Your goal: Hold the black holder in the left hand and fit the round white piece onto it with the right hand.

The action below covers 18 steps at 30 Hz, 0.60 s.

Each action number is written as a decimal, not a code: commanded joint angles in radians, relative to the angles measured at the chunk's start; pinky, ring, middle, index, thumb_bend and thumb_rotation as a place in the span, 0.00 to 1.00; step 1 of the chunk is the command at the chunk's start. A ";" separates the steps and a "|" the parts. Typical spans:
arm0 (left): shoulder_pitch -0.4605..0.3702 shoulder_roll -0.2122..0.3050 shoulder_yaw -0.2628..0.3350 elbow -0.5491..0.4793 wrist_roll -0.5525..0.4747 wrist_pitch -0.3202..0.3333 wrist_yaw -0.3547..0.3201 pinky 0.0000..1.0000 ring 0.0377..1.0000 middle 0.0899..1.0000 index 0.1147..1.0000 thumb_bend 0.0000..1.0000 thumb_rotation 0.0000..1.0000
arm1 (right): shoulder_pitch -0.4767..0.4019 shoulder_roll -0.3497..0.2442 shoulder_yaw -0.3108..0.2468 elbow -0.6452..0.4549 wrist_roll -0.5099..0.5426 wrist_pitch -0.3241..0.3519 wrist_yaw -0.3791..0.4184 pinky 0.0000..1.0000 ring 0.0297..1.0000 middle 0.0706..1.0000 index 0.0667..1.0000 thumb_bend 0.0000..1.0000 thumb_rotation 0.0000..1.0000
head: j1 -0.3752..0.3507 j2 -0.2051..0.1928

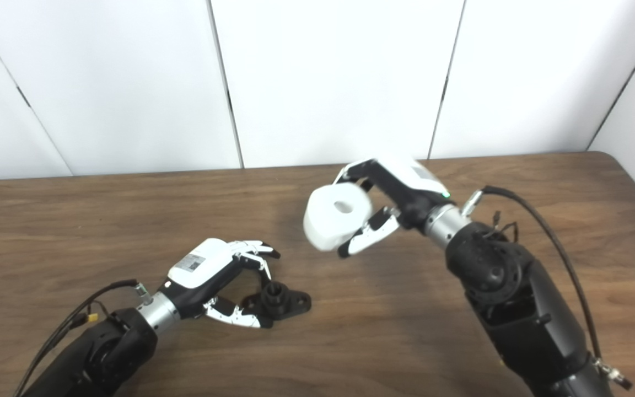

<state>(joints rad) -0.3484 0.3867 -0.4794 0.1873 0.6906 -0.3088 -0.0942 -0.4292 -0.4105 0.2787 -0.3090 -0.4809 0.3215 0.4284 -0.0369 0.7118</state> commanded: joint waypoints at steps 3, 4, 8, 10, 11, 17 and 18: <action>0.006 -0.015 -0.040 0.036 0.063 0.051 -0.063 0.82 0.87 0.82 0.42 0.52 0.07 | -0.033 0.017 0.007 -0.052 -0.007 -0.027 -0.001 0.68 0.75 0.67 0.44 0.52 0.13 | 0.017 0.010; 0.006 -0.017 -0.040 0.035 0.061 0.055 -0.064 0.82 0.87 0.82 0.42 0.52 0.07 | -0.033 0.021 0.011 -0.054 -0.007 -0.027 0.002 0.68 0.75 0.67 0.44 0.52 0.13 | 0.021 0.011; 0.005 -0.023 -0.040 0.035 0.053 0.063 -0.065 0.83 0.87 0.82 0.42 0.52 0.07 | -0.036 0.031 0.028 -0.060 -0.009 -0.030 0.015 0.67 0.75 0.68 0.44 0.52 0.13 | 0.034 0.020; 0.004 -0.026 -0.043 0.033 0.057 0.068 -0.066 0.84 0.87 0.82 0.42 0.52 0.07 | -0.037 0.038 0.036 -0.061 -0.006 -0.034 0.020 0.67 0.75 0.68 0.44 0.52 0.13 | 0.044 0.022; 0.003 -0.026 -0.045 0.034 0.059 0.068 -0.065 0.84 0.87 0.82 0.42 0.52 0.07 | -0.038 0.041 0.040 -0.061 -0.004 -0.034 0.023 0.68 0.75 0.68 0.44 0.52 0.13 | 0.044 0.022; 0.000 -0.030 -0.051 0.028 0.065 0.080 -0.068 0.83 0.88 0.83 0.42 0.52 0.07 | -0.035 0.061 0.065 -0.056 -0.013 -0.049 0.035 0.68 0.75 0.69 0.44 0.52 0.14 | 0.063 0.028; 0.000 -0.030 -0.051 0.027 0.065 0.082 -0.068 0.83 0.88 0.83 0.42 0.52 0.07 | -0.034 0.064 0.069 -0.054 -0.016 -0.051 0.035 0.68 0.75 0.69 0.44 0.52 0.14 | 0.064 0.029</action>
<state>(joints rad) -0.3573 0.3697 -0.4911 0.1873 0.6965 -0.2726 -0.0950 -0.4259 -0.3505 0.3547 -0.3369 -0.4942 0.3088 0.4735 0.0245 0.7394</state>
